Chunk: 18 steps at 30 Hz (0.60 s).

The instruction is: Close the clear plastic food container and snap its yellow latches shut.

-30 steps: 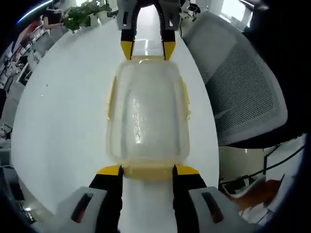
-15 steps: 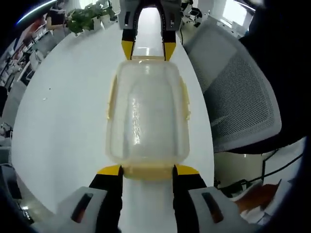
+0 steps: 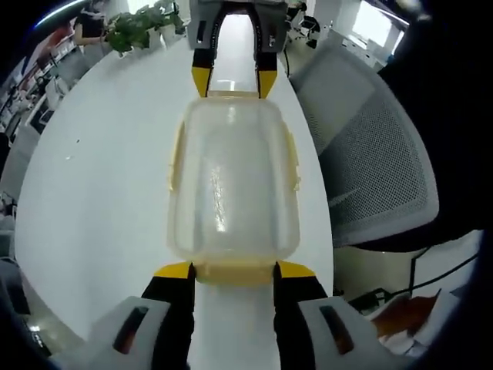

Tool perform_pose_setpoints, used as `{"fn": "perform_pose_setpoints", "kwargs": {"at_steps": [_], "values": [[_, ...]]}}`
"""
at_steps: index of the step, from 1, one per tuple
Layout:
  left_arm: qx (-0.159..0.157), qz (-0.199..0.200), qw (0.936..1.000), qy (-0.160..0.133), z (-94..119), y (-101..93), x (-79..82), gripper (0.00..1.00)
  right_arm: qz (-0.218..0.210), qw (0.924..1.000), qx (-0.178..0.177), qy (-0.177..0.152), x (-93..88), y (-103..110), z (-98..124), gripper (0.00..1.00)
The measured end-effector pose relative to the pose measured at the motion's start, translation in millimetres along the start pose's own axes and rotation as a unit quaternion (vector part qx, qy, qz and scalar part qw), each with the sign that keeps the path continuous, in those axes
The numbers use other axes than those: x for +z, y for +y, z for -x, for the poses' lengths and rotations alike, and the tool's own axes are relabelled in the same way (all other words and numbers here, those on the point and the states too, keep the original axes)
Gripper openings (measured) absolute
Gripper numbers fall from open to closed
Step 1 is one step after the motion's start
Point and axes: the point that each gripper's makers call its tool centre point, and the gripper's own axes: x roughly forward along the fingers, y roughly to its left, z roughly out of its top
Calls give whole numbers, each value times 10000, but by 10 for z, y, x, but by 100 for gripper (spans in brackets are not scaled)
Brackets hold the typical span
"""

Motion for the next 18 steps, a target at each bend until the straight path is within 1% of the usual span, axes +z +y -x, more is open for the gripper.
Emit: {"fn": "perform_pose_setpoints", "kwargs": {"at_steps": [12,18], "values": [[70,18,9999,-97,23,21,33,39,27,10000,-21,-10,-18,-31,17,39],[85,16,9999,-83,8,18,58,39,48,10000,-60,10,-42,-26,38,39]]}}
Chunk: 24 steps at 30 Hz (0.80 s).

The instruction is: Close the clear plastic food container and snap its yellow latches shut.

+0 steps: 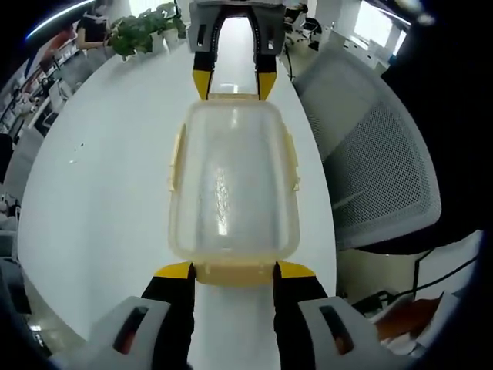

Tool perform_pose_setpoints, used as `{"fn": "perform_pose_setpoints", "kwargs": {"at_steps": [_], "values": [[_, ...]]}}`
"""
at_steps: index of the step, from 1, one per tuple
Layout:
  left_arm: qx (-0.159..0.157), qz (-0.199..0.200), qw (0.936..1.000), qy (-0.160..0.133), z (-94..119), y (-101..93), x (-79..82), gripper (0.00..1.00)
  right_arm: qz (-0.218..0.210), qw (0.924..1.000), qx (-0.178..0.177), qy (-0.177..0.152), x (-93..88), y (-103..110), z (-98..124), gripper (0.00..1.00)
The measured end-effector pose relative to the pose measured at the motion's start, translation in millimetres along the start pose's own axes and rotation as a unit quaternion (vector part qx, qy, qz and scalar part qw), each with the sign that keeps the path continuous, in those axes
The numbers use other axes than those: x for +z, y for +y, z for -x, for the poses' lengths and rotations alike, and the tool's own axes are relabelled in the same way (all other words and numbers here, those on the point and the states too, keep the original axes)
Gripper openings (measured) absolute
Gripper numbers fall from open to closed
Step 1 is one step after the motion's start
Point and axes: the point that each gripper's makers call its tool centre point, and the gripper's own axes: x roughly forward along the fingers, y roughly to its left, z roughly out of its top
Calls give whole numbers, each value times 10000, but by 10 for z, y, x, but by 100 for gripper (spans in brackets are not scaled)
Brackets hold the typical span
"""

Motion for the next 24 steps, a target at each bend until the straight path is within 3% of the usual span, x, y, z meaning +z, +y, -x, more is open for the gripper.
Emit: {"fn": "perform_pose_setpoints", "kwargs": {"at_steps": [24], "values": [[-20,-21,10000,-61,-108,37,333,39,-106,9999,22,78,-332,-23,127,39]]}}
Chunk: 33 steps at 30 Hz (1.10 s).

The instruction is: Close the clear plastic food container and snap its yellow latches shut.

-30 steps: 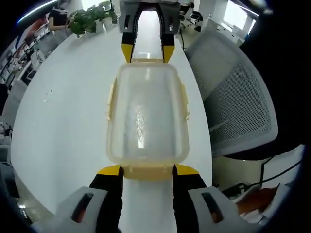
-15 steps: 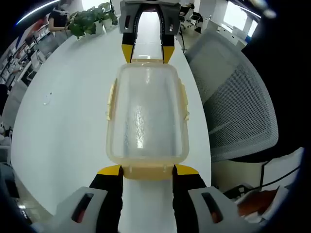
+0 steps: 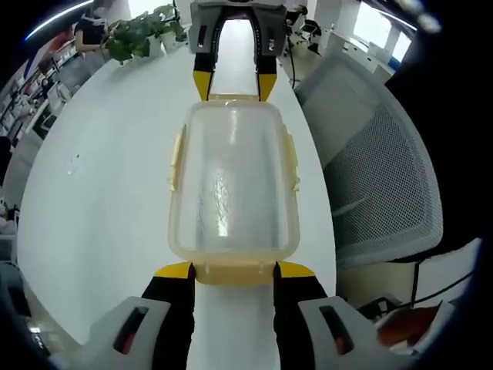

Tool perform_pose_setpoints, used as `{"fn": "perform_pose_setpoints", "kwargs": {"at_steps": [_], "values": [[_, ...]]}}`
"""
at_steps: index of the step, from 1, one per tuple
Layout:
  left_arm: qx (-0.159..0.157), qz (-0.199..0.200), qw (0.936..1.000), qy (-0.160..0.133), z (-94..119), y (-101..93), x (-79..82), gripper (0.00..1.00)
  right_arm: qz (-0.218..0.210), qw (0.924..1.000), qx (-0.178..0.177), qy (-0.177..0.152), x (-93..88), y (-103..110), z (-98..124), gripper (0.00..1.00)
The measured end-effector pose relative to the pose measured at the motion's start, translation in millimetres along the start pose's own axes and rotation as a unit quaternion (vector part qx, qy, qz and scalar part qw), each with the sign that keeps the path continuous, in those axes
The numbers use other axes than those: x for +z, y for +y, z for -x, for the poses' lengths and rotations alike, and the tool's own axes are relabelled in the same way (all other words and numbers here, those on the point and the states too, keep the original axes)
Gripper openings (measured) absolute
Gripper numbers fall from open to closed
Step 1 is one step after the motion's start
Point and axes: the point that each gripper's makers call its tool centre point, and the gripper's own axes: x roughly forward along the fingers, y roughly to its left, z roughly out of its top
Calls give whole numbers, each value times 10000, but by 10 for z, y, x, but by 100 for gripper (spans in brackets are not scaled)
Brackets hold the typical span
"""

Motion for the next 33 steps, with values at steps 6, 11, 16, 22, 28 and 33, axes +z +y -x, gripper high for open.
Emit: {"fn": "perform_pose_setpoints", "kwargs": {"at_steps": [6,11,16,22,28,33], "values": [[-21,29,10000,4,-19,11,44,39,14,10000,15,-30,-44,-20,12,39],[-57,36,10000,41,-52,7,102,39,6,10000,47,-32,-103,-15,20,39],[-73,45,10000,27,-101,9,200,39,3,10000,71,-12,-212,-17,54,39],[-93,59,9999,16,-146,19,330,39,-7,9999,100,20,-355,-34,81,39],[-116,59,9999,58,-193,1,413,39,-25,9999,122,9,-445,-18,97,39],[-137,12,9998,109,-240,-3,459,39,-101,9998,158,-46,-513,9,80,39]]}}
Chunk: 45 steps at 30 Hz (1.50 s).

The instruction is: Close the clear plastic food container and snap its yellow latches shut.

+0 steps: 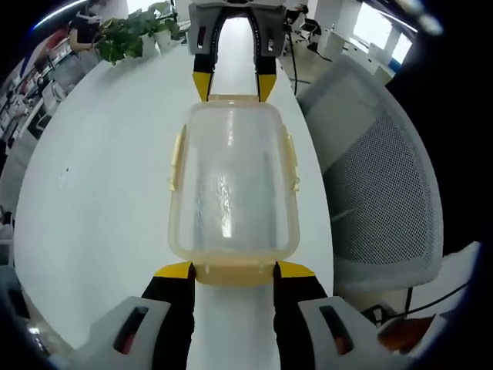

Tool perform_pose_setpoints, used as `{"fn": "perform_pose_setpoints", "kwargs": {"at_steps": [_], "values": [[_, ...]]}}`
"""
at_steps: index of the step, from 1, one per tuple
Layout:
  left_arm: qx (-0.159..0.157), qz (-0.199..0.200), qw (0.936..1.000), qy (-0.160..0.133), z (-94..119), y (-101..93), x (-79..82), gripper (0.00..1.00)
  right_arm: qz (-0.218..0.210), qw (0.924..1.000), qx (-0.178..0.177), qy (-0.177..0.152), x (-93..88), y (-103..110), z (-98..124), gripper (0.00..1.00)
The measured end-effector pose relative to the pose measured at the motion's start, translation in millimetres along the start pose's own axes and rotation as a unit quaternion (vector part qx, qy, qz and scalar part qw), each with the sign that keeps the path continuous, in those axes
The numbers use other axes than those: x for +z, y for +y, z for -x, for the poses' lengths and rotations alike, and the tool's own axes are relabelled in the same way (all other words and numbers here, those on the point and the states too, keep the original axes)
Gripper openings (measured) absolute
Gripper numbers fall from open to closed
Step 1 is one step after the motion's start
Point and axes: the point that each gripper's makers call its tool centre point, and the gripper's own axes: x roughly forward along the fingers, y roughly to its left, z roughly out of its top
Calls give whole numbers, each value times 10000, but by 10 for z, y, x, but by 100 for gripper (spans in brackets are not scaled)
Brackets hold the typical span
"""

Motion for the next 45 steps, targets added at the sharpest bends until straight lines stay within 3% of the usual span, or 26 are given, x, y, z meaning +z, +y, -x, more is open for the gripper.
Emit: {"fn": "perform_pose_setpoints", "kwargs": {"at_steps": [45], "values": [[-102,-17,9999,67,-339,85,640,39,-83,10000,30,4,-732,-70,112,39]]}}
